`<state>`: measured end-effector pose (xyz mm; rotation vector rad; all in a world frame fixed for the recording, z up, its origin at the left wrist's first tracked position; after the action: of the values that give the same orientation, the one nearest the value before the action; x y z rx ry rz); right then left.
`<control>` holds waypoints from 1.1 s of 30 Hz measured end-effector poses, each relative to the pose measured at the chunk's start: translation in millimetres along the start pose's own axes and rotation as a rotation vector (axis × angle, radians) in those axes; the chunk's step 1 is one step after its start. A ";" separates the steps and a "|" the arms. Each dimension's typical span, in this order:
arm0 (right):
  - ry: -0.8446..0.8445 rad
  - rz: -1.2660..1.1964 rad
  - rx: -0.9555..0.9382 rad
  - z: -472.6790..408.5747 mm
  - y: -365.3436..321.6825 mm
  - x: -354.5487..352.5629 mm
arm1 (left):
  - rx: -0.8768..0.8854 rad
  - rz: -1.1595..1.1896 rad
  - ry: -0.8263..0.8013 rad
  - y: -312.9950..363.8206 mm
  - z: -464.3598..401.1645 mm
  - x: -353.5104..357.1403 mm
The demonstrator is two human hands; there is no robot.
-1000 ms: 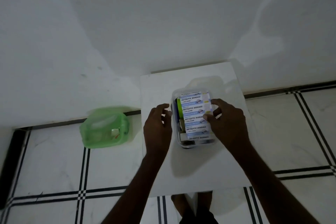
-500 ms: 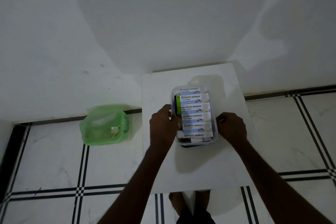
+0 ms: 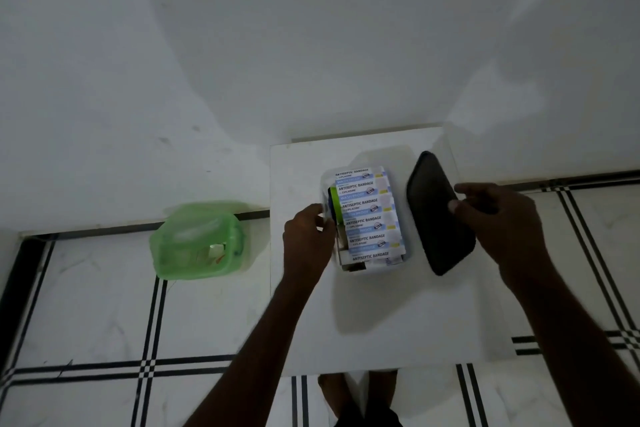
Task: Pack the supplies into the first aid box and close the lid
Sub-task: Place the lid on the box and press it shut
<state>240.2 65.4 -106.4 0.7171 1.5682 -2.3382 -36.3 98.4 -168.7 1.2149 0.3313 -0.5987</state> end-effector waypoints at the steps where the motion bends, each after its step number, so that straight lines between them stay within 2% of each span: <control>1: 0.014 0.016 -0.041 4.3 -10.9 1.3 | -0.011 0.005 -0.015 -0.9 -0.6 3.7; 4: 0.059 0.143 -0.196 15.8 -34.4 27.1 | -0.033 0.098 -0.074 -3.5 -3.7 8.7; 6: 0.030 0.200 -0.286 23.4 -40.5 60.6 | -0.062 0.220 -0.128 -5.3 -4.1 7.3; 12: -0.022 0.321 -0.391 31.6 -44.5 141.5 | -0.148 0.524 -0.223 -18.7 0.4 -2.7; 15: -0.059 0.293 -0.392 27.7 -51.8 151.8 | -0.134 0.539 -0.233 -20.0 3.2 -6.1; 17: -0.007 0.236 -0.429 26.9 -55.5 135.3 | -0.114 0.531 -0.230 -17.0 4.8 -6.7; 19: 0.132 0.260 -0.391 23.5 -44.3 104.3 | -0.103 0.504 -0.215 -13.1 5.8 -6.5; 21: 0.206 0.313 -0.218 15.6 -22.9 75.9 | -0.092 0.478 -0.194 -10.2 7.1 -6.2; 23: 0.120 0.355 -0.078 8.4 -3.7 66.3 | -0.078 0.445 -0.165 -7.7 8.2 -4.1; 26: 0.008 0.428 -0.160 6.6 0.1 76.4 | -0.067 0.401 -0.121 -4.3 9.6 -1.8; 33: 0.046 0.396 -0.129 4.1 2.1 81.4 | -0.056 0.385 -0.078 -2.0 9.4 0.5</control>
<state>170.7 66.8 -149.0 0.9558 1.4234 -1.9308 -37.8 89.0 -167.3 1.1588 0.0432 -0.2995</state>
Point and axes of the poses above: each hand's wrist, its own z-axis away from the middle knuckle, its own x-axis out of the palm, y = z × x, the point moved 4 cm from there along -z, towards the middle knuckle, and after that the axes turned 12 degrees about -y, right-handed, at the moved point
